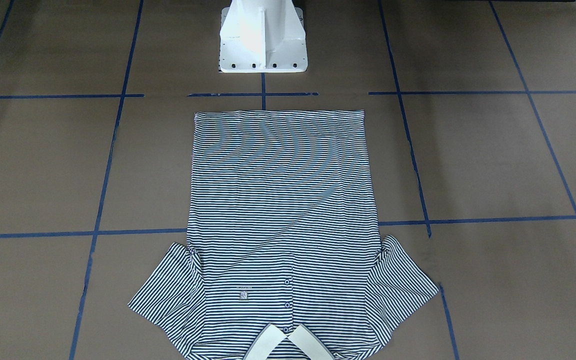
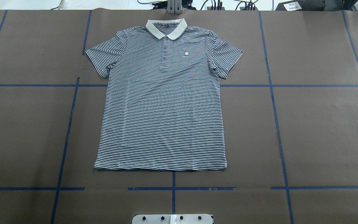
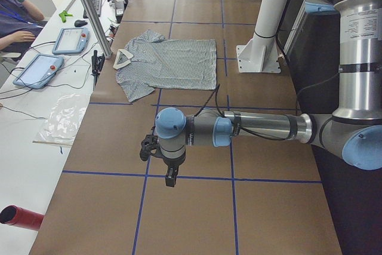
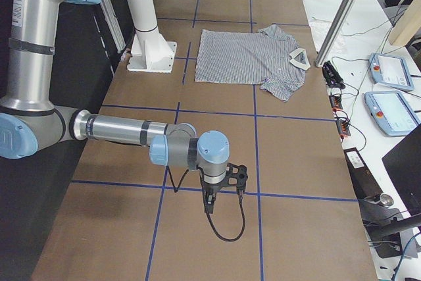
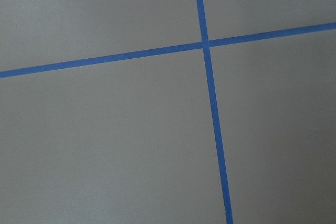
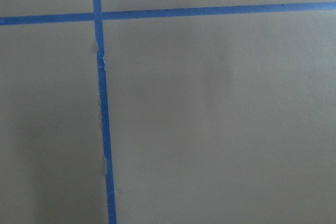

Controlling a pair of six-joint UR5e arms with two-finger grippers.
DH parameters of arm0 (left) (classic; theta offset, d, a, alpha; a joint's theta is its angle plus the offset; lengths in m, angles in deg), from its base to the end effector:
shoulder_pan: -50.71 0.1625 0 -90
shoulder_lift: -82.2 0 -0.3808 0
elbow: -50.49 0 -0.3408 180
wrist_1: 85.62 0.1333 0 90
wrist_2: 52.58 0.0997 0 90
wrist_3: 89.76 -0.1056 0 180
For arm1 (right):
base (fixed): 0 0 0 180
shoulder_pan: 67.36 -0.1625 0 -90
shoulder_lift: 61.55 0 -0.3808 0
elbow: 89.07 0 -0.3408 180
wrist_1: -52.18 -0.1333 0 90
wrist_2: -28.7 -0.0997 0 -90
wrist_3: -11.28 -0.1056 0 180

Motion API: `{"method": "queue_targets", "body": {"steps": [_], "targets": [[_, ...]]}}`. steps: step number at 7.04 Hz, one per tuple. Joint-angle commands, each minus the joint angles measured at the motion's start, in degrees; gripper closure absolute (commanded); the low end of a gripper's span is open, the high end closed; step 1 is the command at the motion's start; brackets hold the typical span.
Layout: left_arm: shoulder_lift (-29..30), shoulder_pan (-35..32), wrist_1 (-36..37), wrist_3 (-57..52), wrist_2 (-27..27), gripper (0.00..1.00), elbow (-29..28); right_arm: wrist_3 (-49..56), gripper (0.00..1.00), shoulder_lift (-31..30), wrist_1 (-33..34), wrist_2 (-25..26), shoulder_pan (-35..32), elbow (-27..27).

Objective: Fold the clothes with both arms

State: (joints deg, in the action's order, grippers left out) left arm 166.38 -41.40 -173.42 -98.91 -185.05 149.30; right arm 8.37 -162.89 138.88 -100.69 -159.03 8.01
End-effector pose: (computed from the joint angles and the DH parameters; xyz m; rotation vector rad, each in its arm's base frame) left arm -0.0768 -0.3999 0.6001 0.0859 0.7368 0.1223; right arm 0.0768 -0.3612 0.6445 -0.0235 -0.6875 0.0825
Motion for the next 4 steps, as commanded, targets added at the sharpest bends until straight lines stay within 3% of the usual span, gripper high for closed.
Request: {"method": "queue_targets", "body": {"steps": [1,3,4], "targets": [[0.01,0.0,-0.09,-0.25,-0.06,0.0,0.33,0.19,0.0,0.09,0.05,0.36,0.09,0.03],[0.27,0.09,-0.44,-0.17,-0.07,0.0,3.57,-0.16,0.0,1.05,-0.04,0.1,0.35,0.38],[0.8,0.35,-8.1,0.01,-0.24,0.0,2.8,-0.51,0.0,3.66,-1.0,0.02,1.05,0.64]]}}
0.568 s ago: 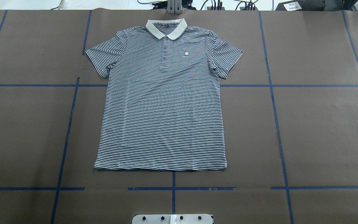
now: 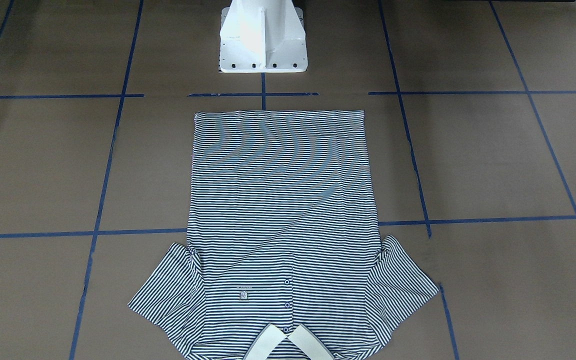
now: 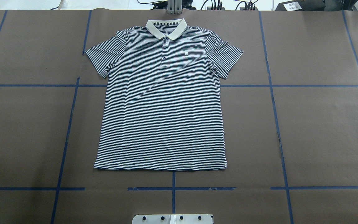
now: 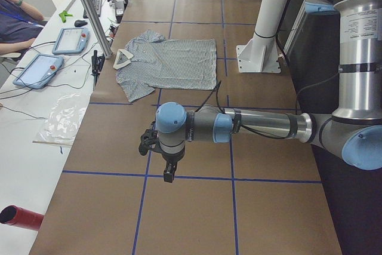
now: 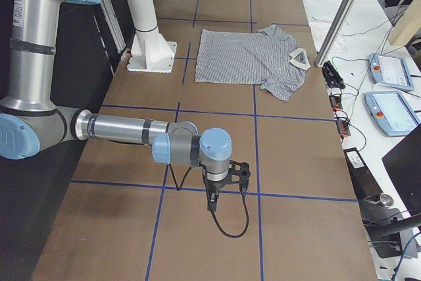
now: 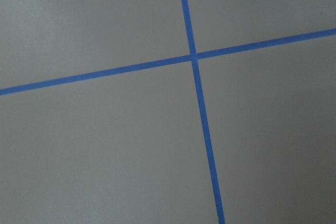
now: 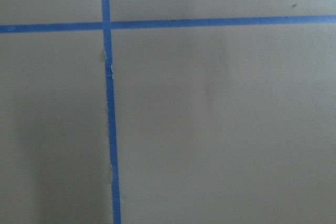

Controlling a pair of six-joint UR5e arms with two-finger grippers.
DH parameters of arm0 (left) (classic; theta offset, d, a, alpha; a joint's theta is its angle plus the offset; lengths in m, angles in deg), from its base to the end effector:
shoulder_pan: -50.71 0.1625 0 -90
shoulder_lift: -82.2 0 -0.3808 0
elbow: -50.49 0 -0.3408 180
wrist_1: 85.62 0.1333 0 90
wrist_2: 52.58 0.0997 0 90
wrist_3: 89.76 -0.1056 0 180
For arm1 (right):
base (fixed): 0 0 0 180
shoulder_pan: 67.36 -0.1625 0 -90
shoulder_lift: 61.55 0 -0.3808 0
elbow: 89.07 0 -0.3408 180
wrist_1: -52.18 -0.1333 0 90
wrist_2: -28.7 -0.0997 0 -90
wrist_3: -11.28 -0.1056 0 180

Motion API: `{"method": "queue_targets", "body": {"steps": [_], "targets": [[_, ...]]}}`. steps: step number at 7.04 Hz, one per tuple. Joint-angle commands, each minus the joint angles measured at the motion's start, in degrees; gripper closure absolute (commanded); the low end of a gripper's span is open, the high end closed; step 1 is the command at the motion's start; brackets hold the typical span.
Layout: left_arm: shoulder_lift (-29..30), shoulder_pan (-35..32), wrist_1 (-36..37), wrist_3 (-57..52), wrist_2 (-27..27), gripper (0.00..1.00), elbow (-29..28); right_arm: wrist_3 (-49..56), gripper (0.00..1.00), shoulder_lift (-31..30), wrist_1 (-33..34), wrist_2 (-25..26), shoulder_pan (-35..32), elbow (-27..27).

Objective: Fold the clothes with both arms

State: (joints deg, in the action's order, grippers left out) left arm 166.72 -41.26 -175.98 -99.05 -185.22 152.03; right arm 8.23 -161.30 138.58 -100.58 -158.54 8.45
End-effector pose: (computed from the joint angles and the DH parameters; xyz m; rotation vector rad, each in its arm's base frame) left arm -0.0758 -0.4079 0.5716 0.1794 0.7302 0.1634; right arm 0.0742 -0.3762 0.6304 0.0118 -0.6859 0.0627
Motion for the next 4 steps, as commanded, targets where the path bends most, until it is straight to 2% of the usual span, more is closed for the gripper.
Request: {"method": "queue_targets", "body": {"steps": [1,2,3,4], "targets": [[0.81,0.29,-16.32,-0.02,0.18,0.0,-0.37,-0.55,0.0,6.02,-6.63,0.34,1.43,-0.65],[4.64,0.38,-27.39,0.32,0.1,0.0,-2.29,-0.81,0.0,9.19,-11.82,-0.18,1.44,-3.27],[9.38,0.38,-37.5,1.37,-0.43,0.0,-8.14,-1.51,0.0,9.48,-14.74,-0.53,1.44,-4.26],[10.04,0.38,-41.17,4.69,-0.43,0.0,-9.85,-1.17,0.0,10.01,-18.52,-3.32,1.44,-5.92]]}}
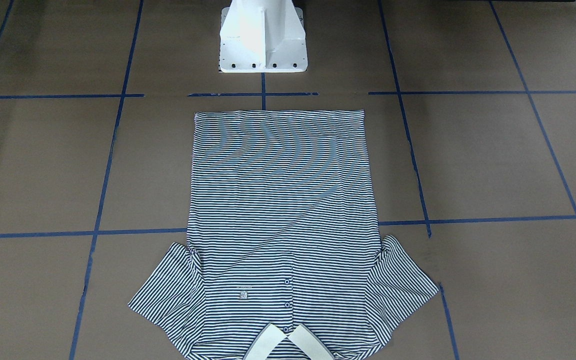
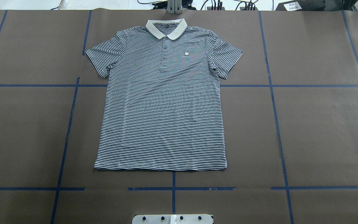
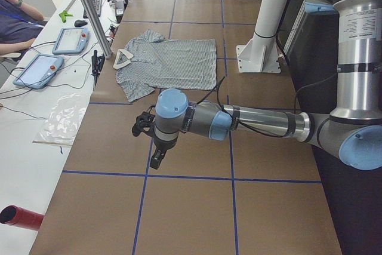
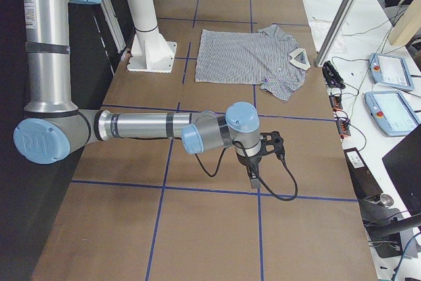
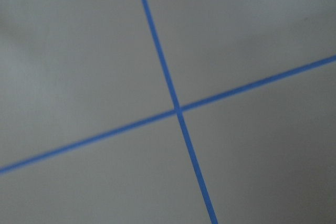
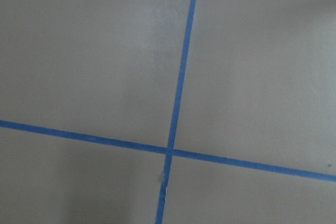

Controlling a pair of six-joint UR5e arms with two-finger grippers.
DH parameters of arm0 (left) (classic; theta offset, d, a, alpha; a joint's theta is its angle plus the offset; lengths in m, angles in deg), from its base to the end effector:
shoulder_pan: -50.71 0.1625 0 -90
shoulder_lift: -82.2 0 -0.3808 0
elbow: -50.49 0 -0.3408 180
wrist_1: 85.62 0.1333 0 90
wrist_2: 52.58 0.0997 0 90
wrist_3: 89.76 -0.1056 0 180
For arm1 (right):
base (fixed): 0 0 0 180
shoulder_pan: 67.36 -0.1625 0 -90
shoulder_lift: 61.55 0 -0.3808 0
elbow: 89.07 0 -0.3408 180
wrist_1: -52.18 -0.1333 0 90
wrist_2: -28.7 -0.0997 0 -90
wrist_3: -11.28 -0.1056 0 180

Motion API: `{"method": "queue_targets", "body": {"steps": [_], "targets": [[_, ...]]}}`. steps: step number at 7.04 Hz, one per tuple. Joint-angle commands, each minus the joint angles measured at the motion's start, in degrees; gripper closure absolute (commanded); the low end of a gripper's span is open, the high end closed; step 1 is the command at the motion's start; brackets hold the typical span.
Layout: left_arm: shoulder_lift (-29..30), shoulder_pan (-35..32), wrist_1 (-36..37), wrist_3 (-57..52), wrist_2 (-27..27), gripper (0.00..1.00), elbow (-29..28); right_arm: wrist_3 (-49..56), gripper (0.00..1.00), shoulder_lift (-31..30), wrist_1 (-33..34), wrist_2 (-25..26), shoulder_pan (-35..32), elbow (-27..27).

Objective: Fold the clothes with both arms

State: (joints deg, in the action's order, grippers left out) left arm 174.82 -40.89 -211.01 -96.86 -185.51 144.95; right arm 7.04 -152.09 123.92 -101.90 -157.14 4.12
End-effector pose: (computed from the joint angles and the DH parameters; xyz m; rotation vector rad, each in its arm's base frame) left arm -0.0748 -0.4795 0.4906 0.7597 0.6602 0.3652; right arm 0.0628 -0.4588 0.5668 0.3218 -0.7133 -0.0627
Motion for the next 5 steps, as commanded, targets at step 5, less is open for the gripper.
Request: {"method": "queue_targets", "body": {"steps": [5], "targets": [[1.69,1.69,-9.25,4.72,-0.31,0.0,-2.79,-47.52,0.02,21.33,-19.6,11.34,24.06,-7.92]]}}
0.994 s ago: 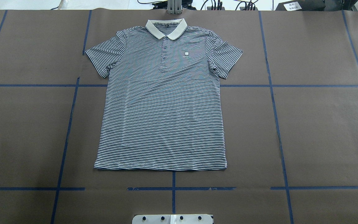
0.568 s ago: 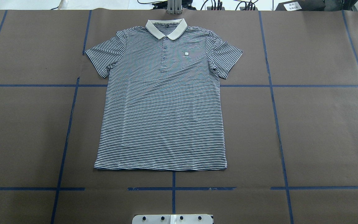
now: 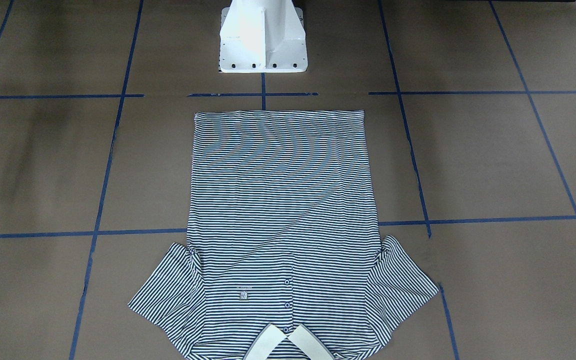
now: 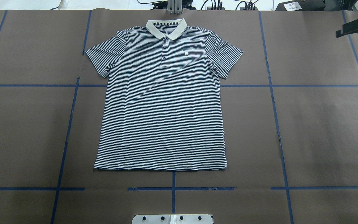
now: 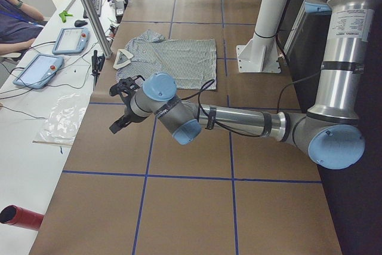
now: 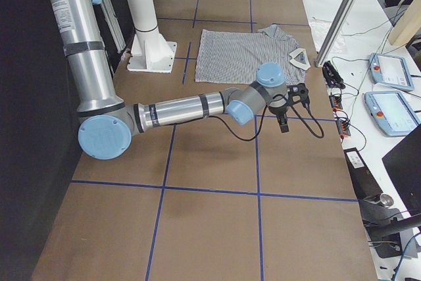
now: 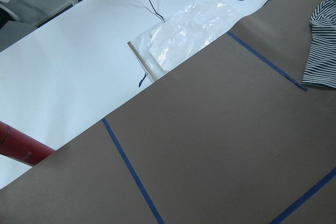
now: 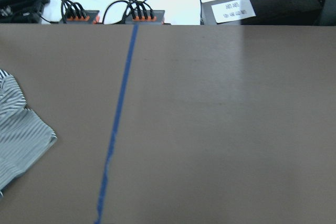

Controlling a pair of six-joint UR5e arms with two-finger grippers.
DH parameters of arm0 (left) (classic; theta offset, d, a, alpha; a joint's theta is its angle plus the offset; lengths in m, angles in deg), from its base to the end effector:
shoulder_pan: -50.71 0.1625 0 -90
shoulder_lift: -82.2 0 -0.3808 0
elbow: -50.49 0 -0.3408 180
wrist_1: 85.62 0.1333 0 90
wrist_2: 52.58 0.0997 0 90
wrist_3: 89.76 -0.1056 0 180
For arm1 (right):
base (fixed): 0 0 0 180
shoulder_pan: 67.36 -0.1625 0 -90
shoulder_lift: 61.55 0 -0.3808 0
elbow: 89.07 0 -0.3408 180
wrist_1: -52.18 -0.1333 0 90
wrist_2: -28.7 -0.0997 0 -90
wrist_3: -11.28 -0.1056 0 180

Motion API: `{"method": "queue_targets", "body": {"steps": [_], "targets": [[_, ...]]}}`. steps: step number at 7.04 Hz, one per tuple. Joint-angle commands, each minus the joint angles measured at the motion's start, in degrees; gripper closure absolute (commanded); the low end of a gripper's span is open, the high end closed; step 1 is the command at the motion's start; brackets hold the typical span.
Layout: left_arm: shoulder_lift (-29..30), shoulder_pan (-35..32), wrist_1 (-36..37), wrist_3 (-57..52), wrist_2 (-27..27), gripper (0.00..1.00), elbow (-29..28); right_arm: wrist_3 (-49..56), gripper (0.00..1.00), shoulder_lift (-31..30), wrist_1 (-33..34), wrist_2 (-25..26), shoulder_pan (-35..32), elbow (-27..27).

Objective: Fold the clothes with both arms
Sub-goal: 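Move the right gripper to the shirt sleeve nearest it and grasp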

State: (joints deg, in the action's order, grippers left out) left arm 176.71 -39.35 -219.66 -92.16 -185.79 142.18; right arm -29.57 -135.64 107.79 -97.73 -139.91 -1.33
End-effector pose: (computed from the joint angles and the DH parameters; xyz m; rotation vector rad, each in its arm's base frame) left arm -0.0615 -0.4916 0.4779 0.8498 0.6871 0.3669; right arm -0.1022 -0.5606 0.4310 0.4146 -0.9137 0.1072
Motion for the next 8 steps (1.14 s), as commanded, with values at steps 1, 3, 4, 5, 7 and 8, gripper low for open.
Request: {"method": "queue_targets", "body": {"steps": [1,3,4,5,7,8], "targets": [[-0.21,0.14,-0.61,0.03,-0.03,0.0,0.07,-19.71,0.12,10.58,-3.84,14.04,12.12,-7.28],[-0.29,0.14,-0.61,0.03,-0.03,0.0,0.07,-26.45,0.19,16.67,-4.02,23.3,18.73,-14.41],[-0.29,0.14,-0.61,0.12,-0.03,0.0,0.16,-30.13,0.23,20.44,-6.11,26.38,21.54,-19.49],[-0.21,0.14,-0.61,0.12,-0.03,0.0,0.16,-30.95,0.23,22.48,-11.7,28.06,22.79,-25.72],[-0.21,0.14,-0.61,0.12,-0.03,0.0,0.16,-30.87,0.29,22.76,-12.02,28.25,23.5,-27.62],[-0.12,0.23,-0.61,0.12,-0.03,0.0,0.07,-30.87,0.31,23.02,-12.02,29.04,23.68,-28.93]]}}
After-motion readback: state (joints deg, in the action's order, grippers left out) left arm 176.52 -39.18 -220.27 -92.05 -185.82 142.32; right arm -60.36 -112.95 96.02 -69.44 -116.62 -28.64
